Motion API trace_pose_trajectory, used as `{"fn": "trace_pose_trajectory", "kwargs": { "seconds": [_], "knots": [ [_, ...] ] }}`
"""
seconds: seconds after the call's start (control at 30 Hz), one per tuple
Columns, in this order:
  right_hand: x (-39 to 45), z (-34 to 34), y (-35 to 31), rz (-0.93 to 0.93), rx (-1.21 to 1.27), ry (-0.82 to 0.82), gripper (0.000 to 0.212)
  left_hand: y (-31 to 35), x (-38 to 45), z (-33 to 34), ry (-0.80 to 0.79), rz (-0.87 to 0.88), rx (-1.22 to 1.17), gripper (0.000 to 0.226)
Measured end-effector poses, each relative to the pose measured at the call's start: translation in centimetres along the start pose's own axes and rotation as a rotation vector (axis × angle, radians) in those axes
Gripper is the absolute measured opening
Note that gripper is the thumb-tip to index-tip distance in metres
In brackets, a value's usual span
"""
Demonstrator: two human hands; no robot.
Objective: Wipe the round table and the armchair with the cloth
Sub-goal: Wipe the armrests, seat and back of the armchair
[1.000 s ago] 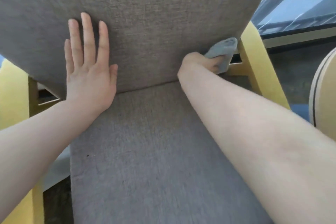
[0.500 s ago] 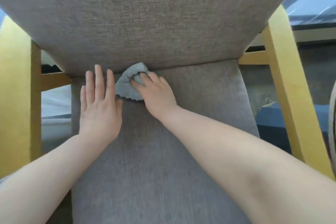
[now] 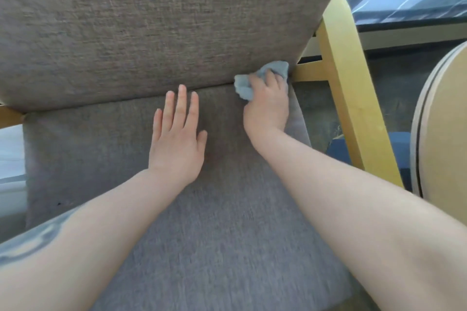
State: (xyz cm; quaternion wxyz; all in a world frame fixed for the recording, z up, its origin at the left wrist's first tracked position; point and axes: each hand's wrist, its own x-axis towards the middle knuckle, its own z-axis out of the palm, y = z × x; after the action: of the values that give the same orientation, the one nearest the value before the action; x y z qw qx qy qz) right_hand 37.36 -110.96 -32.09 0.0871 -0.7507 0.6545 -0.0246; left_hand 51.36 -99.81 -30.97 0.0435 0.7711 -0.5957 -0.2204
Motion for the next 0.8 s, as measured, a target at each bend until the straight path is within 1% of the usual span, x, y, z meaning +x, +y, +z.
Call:
{"fn": "trace_pose_trajectory", "kwargs": {
  "seconds": [0.03, 0.07, 0.13, 0.17, 0.2, 0.23, 0.3, 0.33, 0.37, 0.4, 0.43, 0.47, 0.5, 0.53, 0.6, 0.63, 0.67, 0.7, 0.8],
  "knots": [
    [-0.4, 0.4, -0.9, -0.064, 0.005, 0.005, 0.052, 0.1, 0.1, 0.3, -0.014, -0.003, 0.009, 0.067],
    [-0.8, 0.8, -0.7, -0.121, -0.016, -0.024, 0.055, 0.0, 0.2, 0.5, -0.028, -0.008, 0.02, 0.067],
    [-0.8, 0.7, 1.9, -0.231, -0.115, -0.122, 0.059, -0.6, 0.4, 0.9, -0.057, -0.02, 0.051, 0.067],
    [-0.6, 0.5, 3.7, -0.235, -0.149, -0.143, 0.058, -0.9, 0.5, 1.1, -0.071, -0.024, 0.067, 0.067],
    [-0.5, 0.4, 5.4, -0.159, -0.147, -0.128, 0.054, -1.3, 0.5, 1.3, -0.085, -0.028, 0.08, 0.068],
    [-0.5, 0.2, 6.7, -0.002, -0.119, -0.105, 0.049, -1.7, 0.5, 1.4, -0.098, -0.036, 0.089, 0.068],
    [-1.0, -0.4, 7.8, 0.377, -0.009, -0.039, 0.04, -2.4, 0.5, 1.5, -0.112, -0.062, 0.081, 0.069],
    [-1.2, -0.4, 7.5, 0.477, 0.047, 0.002, 0.039, -2.8, 0.4, 1.5, -0.117, -0.078, 0.072, 0.07],
    [-1.3, -0.6, 6.4, 0.473, 0.105, 0.048, 0.043, -3.1, 0.2, 1.4, -0.125, -0.093, 0.067, 0.07],
    [-1.2, -0.4, 5.1, 0.343, 0.135, 0.104, 0.051, -3.4, 0.1, 1.4, -0.133, -0.102, 0.067, 0.069],
    [-1.0, -0.3, 3.6, 0.149, 0.144, 0.143, 0.056, -3.6, 0.0, 1.4, -0.138, -0.105, 0.072, 0.069],
    [-0.6, -0.3, 2.3, -0.024, 0.118, 0.177, 0.057, -3.9, -0.1, 1.4, -0.138, -0.104, 0.077, 0.069],
    [0.0, -0.3, 1.5, -0.131, 0.079, 0.178, 0.056, -4.0, -0.1, 1.4, -0.141, -0.103, 0.082, 0.069],
    [0.6, -0.1, 1.6, -0.194, 0.005, 0.155, 0.054, -4.2, -0.2, 1.3, -0.147, -0.102, 0.085, 0.069],
    [1.1, 0.2, 3.7, -0.266, -0.214, 0.005, 0.051, -4.7, -0.3, 1.2, -0.151, -0.099, 0.088, 0.069],
    [1.2, 0.3, 5.0, -0.238, -0.303, -0.075, 0.05, -5.0, -0.3, 1.2, -0.149, -0.092, 0.093, 0.068],
    [1.0, 0.2, 6.0, -0.168, -0.347, -0.12, 0.052, -5.3, -0.4, 1.2, -0.148, -0.079, 0.097, 0.068],
    [0.8, -0.1, 6.2, -0.072, -0.336, -0.141, 0.053, -5.5, -0.5, 1.2, -0.147, -0.066, 0.096, 0.069],
    [0.7, -0.6, 3.7, 0.181, -0.166, -0.162, 0.055, -6.0, -1.2, 0.9, -0.148, -0.077, 0.075, 0.068]
  ]
}}
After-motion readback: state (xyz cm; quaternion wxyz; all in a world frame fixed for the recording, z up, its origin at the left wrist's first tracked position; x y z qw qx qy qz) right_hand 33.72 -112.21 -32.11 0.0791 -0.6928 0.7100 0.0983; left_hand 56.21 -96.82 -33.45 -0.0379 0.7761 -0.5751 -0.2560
